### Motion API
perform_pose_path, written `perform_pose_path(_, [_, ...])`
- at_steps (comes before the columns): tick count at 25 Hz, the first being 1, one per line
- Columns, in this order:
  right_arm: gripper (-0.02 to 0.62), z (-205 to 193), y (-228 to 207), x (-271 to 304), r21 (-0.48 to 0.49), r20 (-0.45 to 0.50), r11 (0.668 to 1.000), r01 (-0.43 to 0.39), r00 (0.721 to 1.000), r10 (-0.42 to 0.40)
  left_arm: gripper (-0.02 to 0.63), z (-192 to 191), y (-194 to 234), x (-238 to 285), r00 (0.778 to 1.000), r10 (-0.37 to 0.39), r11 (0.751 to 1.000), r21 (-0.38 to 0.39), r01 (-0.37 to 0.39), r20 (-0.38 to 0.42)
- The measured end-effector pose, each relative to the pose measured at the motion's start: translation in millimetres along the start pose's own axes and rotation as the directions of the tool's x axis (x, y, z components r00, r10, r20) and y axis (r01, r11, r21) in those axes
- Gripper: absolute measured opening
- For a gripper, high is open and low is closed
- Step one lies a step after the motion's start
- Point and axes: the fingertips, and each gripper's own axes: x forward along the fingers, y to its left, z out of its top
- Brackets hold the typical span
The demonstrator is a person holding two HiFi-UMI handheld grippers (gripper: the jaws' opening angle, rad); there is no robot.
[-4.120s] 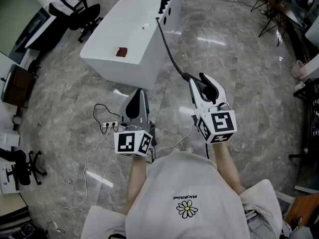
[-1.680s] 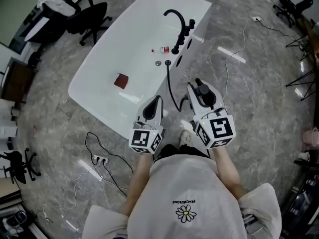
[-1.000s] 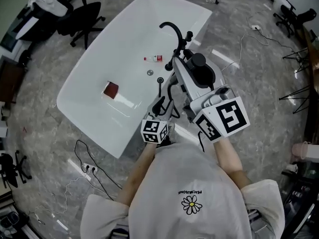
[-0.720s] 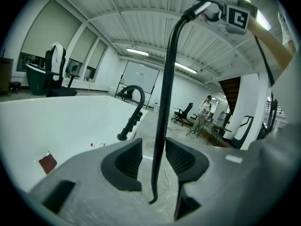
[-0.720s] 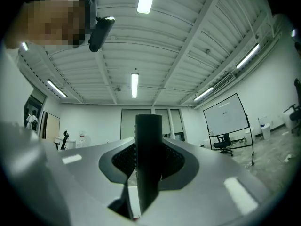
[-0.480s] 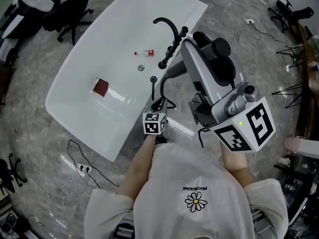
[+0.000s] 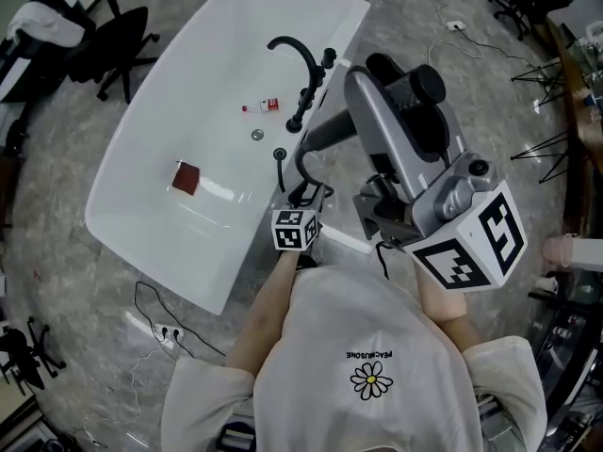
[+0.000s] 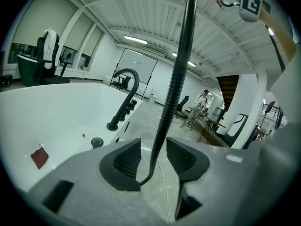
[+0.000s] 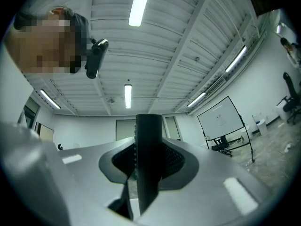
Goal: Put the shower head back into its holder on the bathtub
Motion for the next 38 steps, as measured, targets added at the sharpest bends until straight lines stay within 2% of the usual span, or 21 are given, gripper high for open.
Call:
perform_pose_path(3, [0.112, 7.2, -2.1, -3.3, 0.017, 0.014, 1.0, 0.003, 1.0, -0.003, 0.158, -12.0, 6.3, 3.2, 0.998, 0.029, 1.0, 0.013, -0.028, -0.047])
perform_pose_path(5, [0.112, 13.0, -9.0, -11.2, -0.014, 0.012, 1.0, 0.025, 1.0, -0.025, 0.063, -19.8, 7.6, 4.4, 0.995, 0.069, 0.997, 0.019, -0.068, -0.073])
perform_pose_path(9, [0.112, 16.6, -21.8, -22.4, -0.045, 0.015, 0.996, 0.072, 0.997, -0.071, 0.061, -17.4, 20.3, -0.8, 0.988, 0.132, 0.991, 0.018, -0.131, -0.074])
perform_pose_path(11, [0.112, 24.5, -24.1, -28.3, -0.032, 0.042, 0.997, 0.076, 0.996, -0.075, 0.061, -0.3, 29.5, -7.5, 0.987, 0.157, 0.987, 0.031, -0.156, -0.035])
perform_pose_path(14, [0.112, 44.3, -24.1, -32.4, -0.041, 0.102, 0.996, 0.083, 0.992, -0.078, 0.061, 40.9, 43.8, -16.4, 0.985, 0.169, 0.978, 0.117, -0.171, 0.027])
perform_pose_path(18, [0.11, 78.9, -18.6, -43.8, -0.079, 0.185, 0.992, 0.094, 0.98, -0.078, 0.061, 115.6, 65.2, -37.1, 0.966, 0.216, 0.947, 0.212, -0.243, 0.141])
perform_pose_path(21, [0.11, 105.1, -10.1, -57.6, -0.147, 0.253, 0.98, 0.132, 0.963, -0.092, 0.061, 185.0, 73.4, -62.7, 0.935, 0.239, 0.916, 0.26, -0.307, 0.261])
perform_pose_path(24, [0.111, 119.0, -2.4, -71.9, -0.176, 0.313, 0.972, 0.158, 0.945, -0.097, 0.061, 255.4, 74.0, -95.6, 0.888, 0.238, 0.886, 0.287, -0.365, 0.393])
perform_pose_path(26, [0.112, 124.1, -1.1, -85.7, -0.154, 0.348, 0.975, 0.157, 0.933, -0.095, 0.061, 298.8, 60.9, -121.5, 0.849, 0.212, 0.865, 0.311, -0.393, 0.484])
perform_pose_path(29, [0.11, 135.4, -2.2, -103.0, -0.133, 0.381, 0.976, 0.173, 0.918, -0.111, 0.061, 364.7, 19.2, -156.8, 0.79, 0.123, 0.831, 0.373, -0.413, 0.601])
perform_pose_path(33, [0.11, 136.2, -0.4, -115.8, -0.118, 0.4, 0.977, 0.179, 0.909, -0.118, 0.061, 423.8, -41.1, -181.8, 0.734, -0.009, 0.795, 0.45, -0.407, 0.679])
perform_pose_path(38, [0.11, 136.7, 0.5, -126.1, -0.139, 0.419, 0.966, 0.217, 0.897, -0.141, 0.061, 447.0, -92.7, -187.4, 0.701, -0.129, 0.774, 0.513, -0.371, 0.701])
